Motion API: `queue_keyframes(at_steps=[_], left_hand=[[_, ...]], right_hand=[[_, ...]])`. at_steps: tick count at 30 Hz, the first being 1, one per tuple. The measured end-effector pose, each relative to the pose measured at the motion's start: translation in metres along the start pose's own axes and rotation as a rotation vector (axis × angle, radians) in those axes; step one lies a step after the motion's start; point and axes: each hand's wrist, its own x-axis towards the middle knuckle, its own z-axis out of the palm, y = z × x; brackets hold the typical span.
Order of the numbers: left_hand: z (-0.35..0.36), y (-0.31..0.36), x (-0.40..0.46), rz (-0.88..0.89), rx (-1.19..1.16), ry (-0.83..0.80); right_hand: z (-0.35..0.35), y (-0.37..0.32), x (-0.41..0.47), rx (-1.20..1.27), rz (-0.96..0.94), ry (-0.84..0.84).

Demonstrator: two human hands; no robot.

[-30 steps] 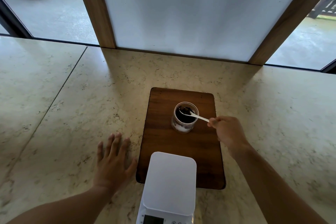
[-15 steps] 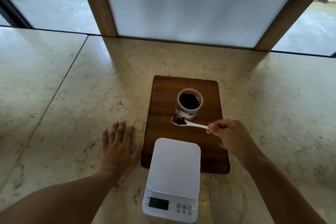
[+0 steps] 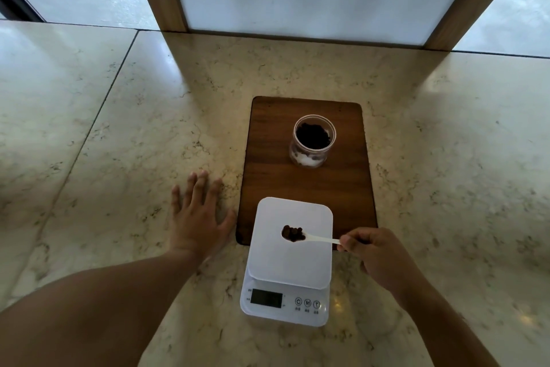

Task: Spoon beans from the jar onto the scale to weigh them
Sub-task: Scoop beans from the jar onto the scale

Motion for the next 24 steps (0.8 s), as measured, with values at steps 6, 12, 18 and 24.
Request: queue_keyframes(at_steps=[6, 12, 18, 24], left_hand=[[-0.004, 0.002, -0.002, -0.003, 0.01, -0.03], [-0.007, 0.004, -0.002, -0.007, -0.013, -0.025], [-0.006, 0.004, -0.002, -0.006, -0.023, -0.018], [-0.006, 0.004, -0.002, -0.01, -0.003, -0.026]], right_hand=[[0.001, 0.009, -0.008, -0.011, -0.067, 0.036], [0.004, 0.015, -0.014, -0.035, -0.157, 0.064], [0.006, 0.023, -0.017, 0.009, -0.163, 0.133], [0.008, 0.029, -0.017, 0.08, -0.231, 0.191]])
